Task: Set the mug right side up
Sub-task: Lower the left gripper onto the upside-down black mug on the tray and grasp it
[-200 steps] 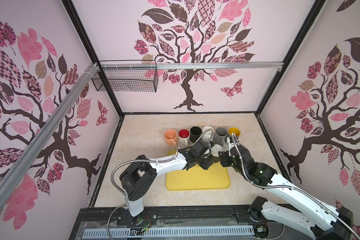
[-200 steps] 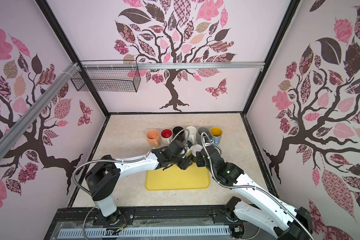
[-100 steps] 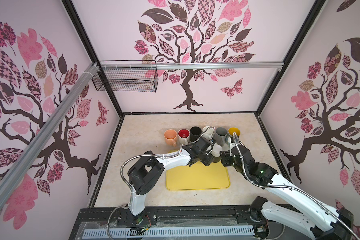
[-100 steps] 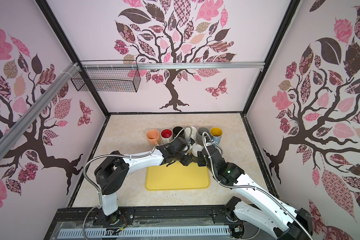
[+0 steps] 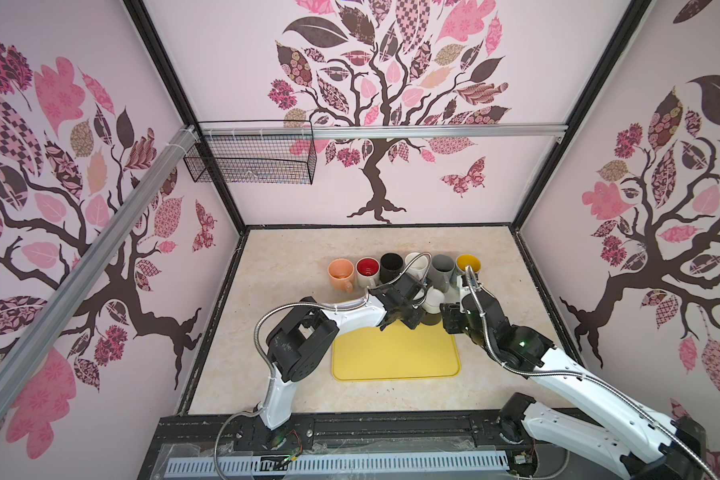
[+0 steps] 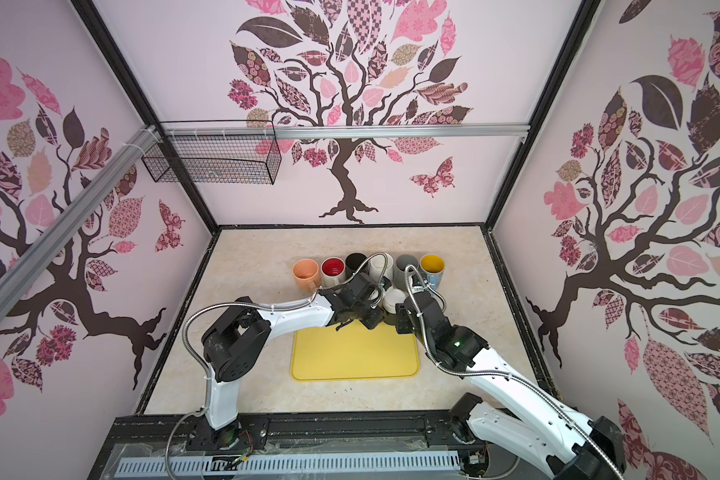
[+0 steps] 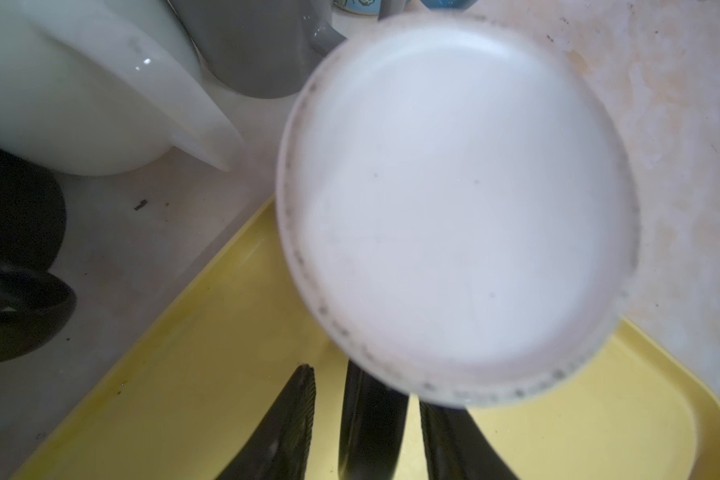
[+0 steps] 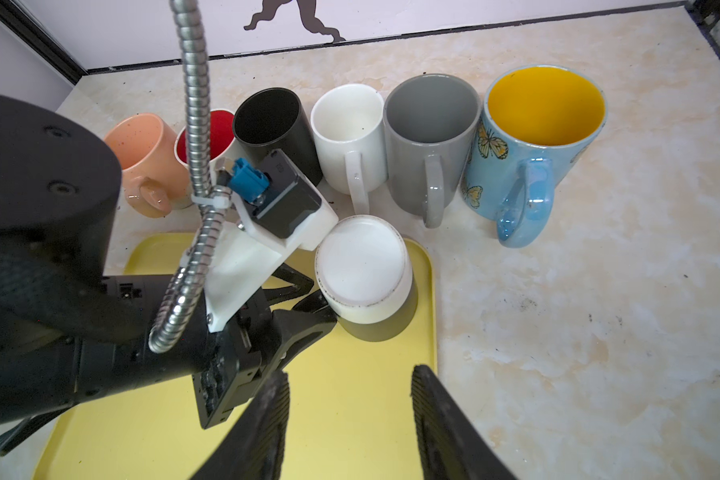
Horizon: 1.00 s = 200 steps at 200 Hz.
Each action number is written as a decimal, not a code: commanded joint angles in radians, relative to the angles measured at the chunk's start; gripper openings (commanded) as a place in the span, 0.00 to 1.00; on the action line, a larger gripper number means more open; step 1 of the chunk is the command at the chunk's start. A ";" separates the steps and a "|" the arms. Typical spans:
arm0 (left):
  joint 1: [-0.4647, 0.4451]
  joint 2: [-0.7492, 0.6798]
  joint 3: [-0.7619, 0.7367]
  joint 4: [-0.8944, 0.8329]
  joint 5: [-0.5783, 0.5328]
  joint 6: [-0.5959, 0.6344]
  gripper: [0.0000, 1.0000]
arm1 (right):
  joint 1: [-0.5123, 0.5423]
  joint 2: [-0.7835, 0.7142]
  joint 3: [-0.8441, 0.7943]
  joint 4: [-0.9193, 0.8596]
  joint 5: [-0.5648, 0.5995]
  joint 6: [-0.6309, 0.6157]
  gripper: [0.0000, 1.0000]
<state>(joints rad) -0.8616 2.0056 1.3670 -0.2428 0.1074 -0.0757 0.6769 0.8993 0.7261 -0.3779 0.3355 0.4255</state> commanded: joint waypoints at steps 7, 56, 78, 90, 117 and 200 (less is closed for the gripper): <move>0.015 0.016 0.060 0.018 0.014 0.012 0.40 | -0.010 -0.011 0.010 0.002 -0.004 -0.011 0.51; 0.016 0.045 0.084 0.017 0.037 0.014 0.34 | -0.014 -0.010 0.007 0.009 -0.013 -0.011 0.51; 0.016 0.055 0.086 0.017 0.049 0.011 0.30 | -0.016 -0.014 0.010 0.006 -0.012 -0.011 0.51; 0.016 0.059 0.087 0.019 0.053 0.009 0.28 | -0.018 -0.019 0.009 0.009 -0.012 -0.013 0.51; 0.016 0.061 0.086 0.023 0.056 0.006 0.23 | -0.018 -0.023 0.009 0.009 -0.017 -0.013 0.51; 0.012 0.019 0.077 0.022 0.040 -0.054 0.00 | -0.018 -0.069 0.022 -0.016 -0.020 -0.003 0.51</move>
<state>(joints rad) -0.8543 2.0575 1.4200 -0.2379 0.1791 -0.0864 0.6651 0.8650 0.7261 -0.3798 0.3164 0.4229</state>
